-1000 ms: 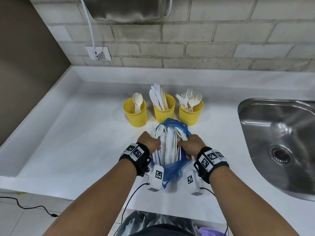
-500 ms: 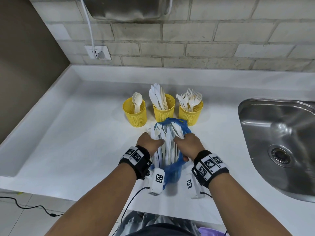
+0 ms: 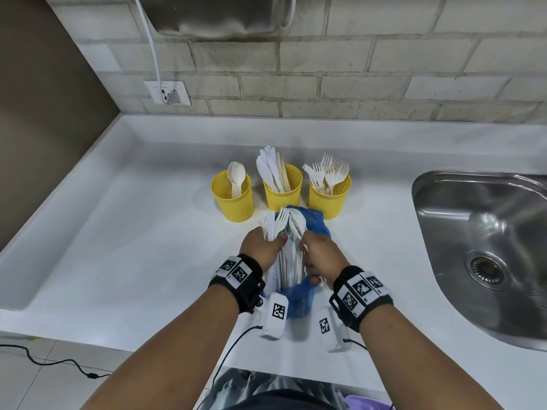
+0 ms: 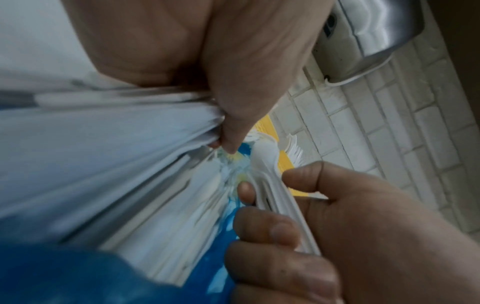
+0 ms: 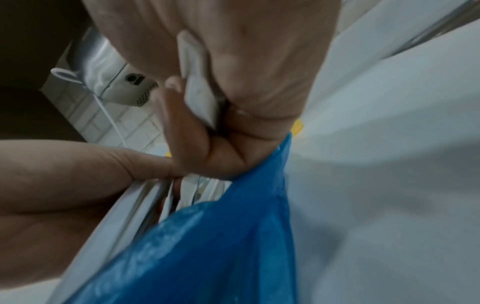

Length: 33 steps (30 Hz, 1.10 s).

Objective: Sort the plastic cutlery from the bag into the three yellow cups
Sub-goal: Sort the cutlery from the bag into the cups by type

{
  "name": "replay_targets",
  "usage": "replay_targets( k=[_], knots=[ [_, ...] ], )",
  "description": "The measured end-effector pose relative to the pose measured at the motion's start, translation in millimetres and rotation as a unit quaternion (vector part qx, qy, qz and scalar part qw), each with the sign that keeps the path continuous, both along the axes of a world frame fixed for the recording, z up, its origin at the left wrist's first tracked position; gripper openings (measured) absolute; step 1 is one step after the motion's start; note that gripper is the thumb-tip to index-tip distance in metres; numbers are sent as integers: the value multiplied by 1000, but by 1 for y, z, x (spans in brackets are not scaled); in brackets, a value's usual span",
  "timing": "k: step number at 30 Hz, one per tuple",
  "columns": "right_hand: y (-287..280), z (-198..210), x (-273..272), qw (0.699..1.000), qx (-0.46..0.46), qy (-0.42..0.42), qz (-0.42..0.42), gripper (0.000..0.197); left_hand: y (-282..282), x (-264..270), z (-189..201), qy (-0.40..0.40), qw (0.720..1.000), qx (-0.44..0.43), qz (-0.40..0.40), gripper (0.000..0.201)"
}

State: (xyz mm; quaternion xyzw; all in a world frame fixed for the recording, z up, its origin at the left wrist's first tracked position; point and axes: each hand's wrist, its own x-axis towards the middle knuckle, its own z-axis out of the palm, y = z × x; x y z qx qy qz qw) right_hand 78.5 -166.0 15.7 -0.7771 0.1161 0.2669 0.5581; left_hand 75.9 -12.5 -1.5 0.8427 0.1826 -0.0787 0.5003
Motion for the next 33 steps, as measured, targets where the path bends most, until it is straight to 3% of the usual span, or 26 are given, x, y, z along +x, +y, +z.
replay_targets(
  k=[4, 6, 9, 13, 17, 19, 20, 21, 23, 27, 31, 33],
  knots=[
    [3, 0, -3, 999, 32, -20, -20, 19, -6, 2, 2, 21, 998, -53, 10, 14],
    [7, -3, -5, 998, 29, -55, -7, 21, -10, 1, 8, 25, 992, -121, 33, 12],
    [11, -4, -8, 994, 43, -96, -2, 20, -14, 0, 14, 31, 970, -228, 73, 25],
    [14, -5, -9, 991, 38, -125, 8, 24, -14, 0, 18, 55, 943, -310, 110, 23],
    [22, -8, -10, 990, -26, -122, 67, 40, -16, 5, 9, 45, 956, -273, 100, 39],
    [24, -2, -10, 991, -8, -111, 69, 16, -17, 4, 9, 39, 965, -239, 97, 33],
    [23, -5, -7, 992, 0, -110, 59, 17, -16, 5, 8, 45, 966, -235, 100, 35],
    [21, -7, -5, 991, -6, -115, 61, 26, -15, 4, 9, 51, 964, -241, 103, 44],
    [19, -11, -3, 989, -18, -132, 67, 24, -13, 5, 10, 63, 962, -244, 104, 67],
    [12, -10, -2, 977, -44, -187, 95, 31, -8, 5, 11, 41, 960, -258, 103, 41],
    [-4, -21, -5, 927, -222, -251, 171, 41, 0, 9, 4, 30, 991, -112, 63, 38],
    [-8, -22, -5, 915, -261, -258, 170, 34, 1, 9, 6, 35, 998, -35, 43, 49]
  ],
)
